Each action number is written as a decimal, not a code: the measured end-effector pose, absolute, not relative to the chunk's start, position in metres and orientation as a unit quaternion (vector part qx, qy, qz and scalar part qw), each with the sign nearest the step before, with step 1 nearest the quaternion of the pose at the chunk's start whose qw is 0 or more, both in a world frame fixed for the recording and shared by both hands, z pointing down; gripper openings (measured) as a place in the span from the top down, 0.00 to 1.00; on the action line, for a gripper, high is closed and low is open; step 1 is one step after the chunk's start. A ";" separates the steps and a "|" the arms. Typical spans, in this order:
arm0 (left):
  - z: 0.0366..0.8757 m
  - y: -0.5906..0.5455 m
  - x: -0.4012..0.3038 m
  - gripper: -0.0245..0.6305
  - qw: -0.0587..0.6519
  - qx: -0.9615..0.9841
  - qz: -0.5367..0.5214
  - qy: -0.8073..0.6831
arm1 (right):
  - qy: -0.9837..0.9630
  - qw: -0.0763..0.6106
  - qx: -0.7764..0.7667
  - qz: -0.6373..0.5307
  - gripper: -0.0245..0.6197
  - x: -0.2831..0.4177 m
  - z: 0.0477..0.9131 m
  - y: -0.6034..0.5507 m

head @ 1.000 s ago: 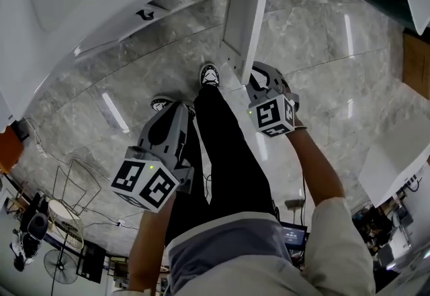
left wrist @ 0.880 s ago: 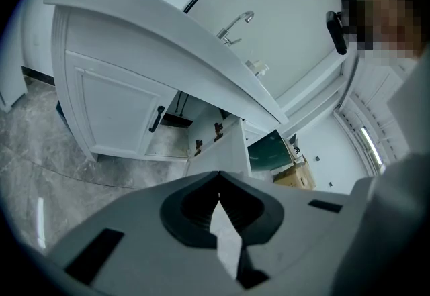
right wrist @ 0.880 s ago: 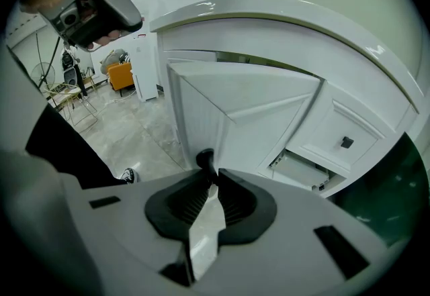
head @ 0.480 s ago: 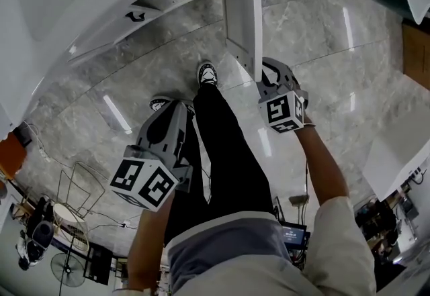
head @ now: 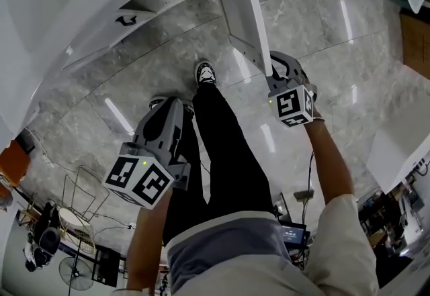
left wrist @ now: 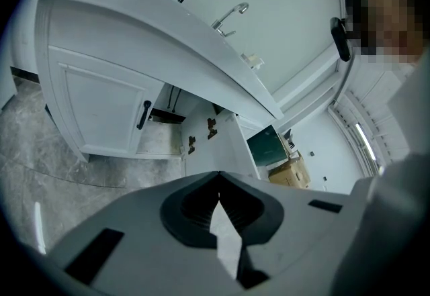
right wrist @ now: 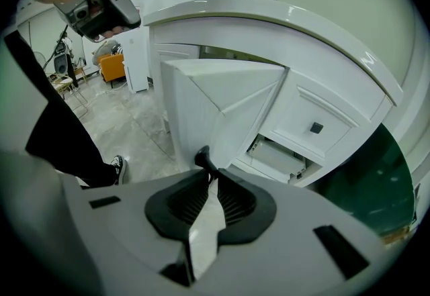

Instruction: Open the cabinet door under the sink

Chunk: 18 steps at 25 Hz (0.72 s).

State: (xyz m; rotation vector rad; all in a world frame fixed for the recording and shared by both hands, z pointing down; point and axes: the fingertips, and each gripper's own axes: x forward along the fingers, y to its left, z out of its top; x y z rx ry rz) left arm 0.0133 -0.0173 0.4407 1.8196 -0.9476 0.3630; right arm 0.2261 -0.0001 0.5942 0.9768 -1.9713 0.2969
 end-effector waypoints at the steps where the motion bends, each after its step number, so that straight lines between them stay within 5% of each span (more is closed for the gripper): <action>1: 0.440 -0.019 0.016 0.96 0.504 0.756 0.150 -0.390 | -0.792 0.446 0.399 0.120 0.89 0.232 0.594 0.000; 18: 0.426 -0.019 0.044 0.96 0.470 0.792 0.177 -0.348 | -0.757 0.424 0.467 0.172 0.90 0.287 0.590 -0.005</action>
